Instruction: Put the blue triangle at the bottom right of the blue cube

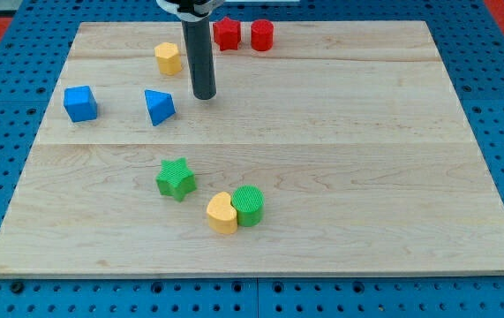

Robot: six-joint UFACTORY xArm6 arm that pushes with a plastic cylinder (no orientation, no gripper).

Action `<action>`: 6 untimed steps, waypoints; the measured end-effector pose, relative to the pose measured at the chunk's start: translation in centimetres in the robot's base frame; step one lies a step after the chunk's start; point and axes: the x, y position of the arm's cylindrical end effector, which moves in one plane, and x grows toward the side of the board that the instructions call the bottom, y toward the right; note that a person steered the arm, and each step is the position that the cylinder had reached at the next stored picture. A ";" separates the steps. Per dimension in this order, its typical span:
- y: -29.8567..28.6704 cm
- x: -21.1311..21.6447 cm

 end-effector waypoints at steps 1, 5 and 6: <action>-2.2 0.8; -7.0 5.0; -9.9 6.0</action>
